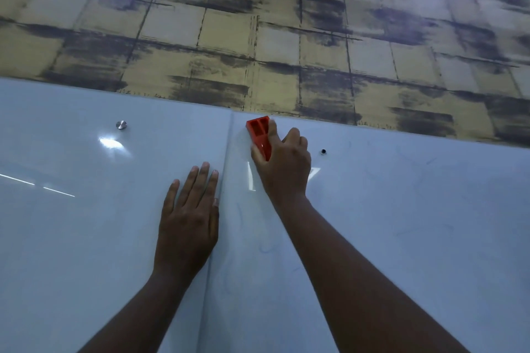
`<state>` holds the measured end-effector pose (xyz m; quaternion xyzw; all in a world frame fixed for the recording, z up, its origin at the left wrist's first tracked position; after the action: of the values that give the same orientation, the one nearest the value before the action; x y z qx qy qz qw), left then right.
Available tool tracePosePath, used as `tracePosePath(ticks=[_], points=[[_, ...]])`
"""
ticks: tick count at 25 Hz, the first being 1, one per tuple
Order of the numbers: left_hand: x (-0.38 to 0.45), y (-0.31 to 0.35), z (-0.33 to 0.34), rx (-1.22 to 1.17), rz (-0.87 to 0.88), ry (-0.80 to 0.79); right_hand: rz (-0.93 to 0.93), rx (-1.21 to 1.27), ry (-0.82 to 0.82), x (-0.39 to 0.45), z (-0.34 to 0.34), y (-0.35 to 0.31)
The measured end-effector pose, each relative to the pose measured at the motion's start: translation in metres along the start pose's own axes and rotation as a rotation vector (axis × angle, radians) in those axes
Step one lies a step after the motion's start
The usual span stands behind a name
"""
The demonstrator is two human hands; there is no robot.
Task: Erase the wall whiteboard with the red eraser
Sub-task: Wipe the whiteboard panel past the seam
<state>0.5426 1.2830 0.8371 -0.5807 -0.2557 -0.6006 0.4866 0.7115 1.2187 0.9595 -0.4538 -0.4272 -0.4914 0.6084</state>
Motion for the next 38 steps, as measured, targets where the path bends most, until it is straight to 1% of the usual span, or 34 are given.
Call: tracePosePath(ticks=[2,5,7,9,11,13,16,19,21,23,25,28,32,35,37,38], points=[[-0.001,0.000,0.001,-0.002,-0.005,-0.011,-0.088,0.061,-0.019,-0.031,-0.001,-0.005],[-0.002,0.000,0.001,0.001,0.000,-0.015,-0.271,0.102,-0.050,-0.082,-0.010,-0.010],[-0.005,0.000,-0.001,0.007,0.004,-0.013,-0.386,0.092,-0.047,-0.098,-0.017,-0.005],[-0.011,0.002,-0.004,0.016,0.006,-0.010,-0.415,0.072,-0.017,-0.093,-0.026,0.015],[-0.016,0.003,-0.005,0.022,0.008,-0.013,-0.307,0.037,0.021,-0.073,-0.034,0.052],[-0.021,0.004,-0.006,0.019,0.001,-0.021,-0.142,0.014,0.045,-0.062,-0.042,0.097],[-0.030,0.006,-0.008,0.021,0.003,-0.037,0.037,0.005,0.051,-0.073,-0.051,0.144],[-0.041,0.009,-0.009,0.022,-0.008,-0.050,0.166,0.064,0.067,-0.094,-0.056,0.155],[-0.044,0.010,-0.011,0.024,-0.026,-0.046,0.183,0.104,0.059,-0.102,-0.053,0.136],[-0.045,0.012,-0.012,0.026,-0.032,-0.048,0.144,0.113,0.023,-0.105,-0.045,0.100],[-0.048,0.012,-0.013,0.019,-0.032,-0.058,0.061,0.133,-0.026,-0.110,-0.037,0.060],[-0.056,0.014,-0.013,0.005,-0.026,-0.074,-0.172,0.168,-0.118,-0.140,-0.031,0.018],[-0.066,0.015,-0.014,0.001,-0.017,-0.104,-0.455,0.195,-0.206,-0.191,-0.040,0.011],[-0.072,0.017,-0.015,-0.005,-0.022,-0.115,-0.623,0.148,-0.202,-0.193,-0.044,0.009],[-0.075,0.019,-0.018,-0.001,-0.031,-0.100,-0.641,0.117,-0.169,-0.169,-0.041,0.010],[-0.076,0.019,-0.019,0.002,-0.035,-0.092,-0.607,0.108,-0.148,-0.151,-0.039,0.014]])
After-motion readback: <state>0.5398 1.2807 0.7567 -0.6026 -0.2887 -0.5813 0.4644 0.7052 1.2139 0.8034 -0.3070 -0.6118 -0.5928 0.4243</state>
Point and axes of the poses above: each hand's wrist, its own x-axis towards the middle knuckle, its own z-axis out of the palm, y = z × x, the point moved 10 cm from there along x, towards the middle knuckle, and after that the axes turned 8 degrees about z, right-handed, at the moved point
